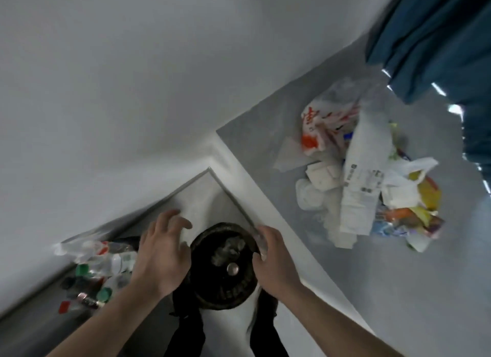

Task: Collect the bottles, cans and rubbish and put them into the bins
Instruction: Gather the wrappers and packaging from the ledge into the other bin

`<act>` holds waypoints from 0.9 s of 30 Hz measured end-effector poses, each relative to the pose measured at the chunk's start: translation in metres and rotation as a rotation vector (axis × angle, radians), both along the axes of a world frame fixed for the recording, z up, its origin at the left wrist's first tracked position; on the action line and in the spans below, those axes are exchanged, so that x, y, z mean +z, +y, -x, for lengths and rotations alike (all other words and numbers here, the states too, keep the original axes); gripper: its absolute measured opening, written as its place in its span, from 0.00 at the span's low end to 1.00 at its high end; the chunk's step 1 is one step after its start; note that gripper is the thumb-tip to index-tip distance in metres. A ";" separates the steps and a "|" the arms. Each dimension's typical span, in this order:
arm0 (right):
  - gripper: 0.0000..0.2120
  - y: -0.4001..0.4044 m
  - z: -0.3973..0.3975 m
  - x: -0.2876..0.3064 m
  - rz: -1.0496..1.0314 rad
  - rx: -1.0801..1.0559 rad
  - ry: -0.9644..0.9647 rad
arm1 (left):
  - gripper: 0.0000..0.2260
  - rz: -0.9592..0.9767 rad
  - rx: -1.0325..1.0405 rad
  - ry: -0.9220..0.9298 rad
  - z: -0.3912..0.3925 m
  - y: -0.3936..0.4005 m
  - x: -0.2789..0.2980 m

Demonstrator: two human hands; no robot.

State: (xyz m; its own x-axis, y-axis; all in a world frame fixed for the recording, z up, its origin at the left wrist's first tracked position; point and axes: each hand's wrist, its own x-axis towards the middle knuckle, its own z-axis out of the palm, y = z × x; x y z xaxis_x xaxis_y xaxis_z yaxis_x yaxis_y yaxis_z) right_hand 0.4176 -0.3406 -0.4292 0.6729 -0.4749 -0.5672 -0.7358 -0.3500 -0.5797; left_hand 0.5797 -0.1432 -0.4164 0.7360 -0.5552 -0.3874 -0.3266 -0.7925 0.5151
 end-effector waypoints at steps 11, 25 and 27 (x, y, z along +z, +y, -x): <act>0.30 -0.175 0.137 0.002 0.288 -0.615 -0.263 | 0.21 0.134 -0.324 0.012 0.059 -0.253 0.016; 0.55 -0.348 0.197 -0.025 0.233 -0.951 -0.001 | 0.20 0.103 0.121 0.618 0.157 -0.455 -0.012; 0.63 -0.362 0.204 -0.035 0.061 -1.072 0.065 | 0.20 0.134 0.133 0.481 0.163 -0.457 -0.011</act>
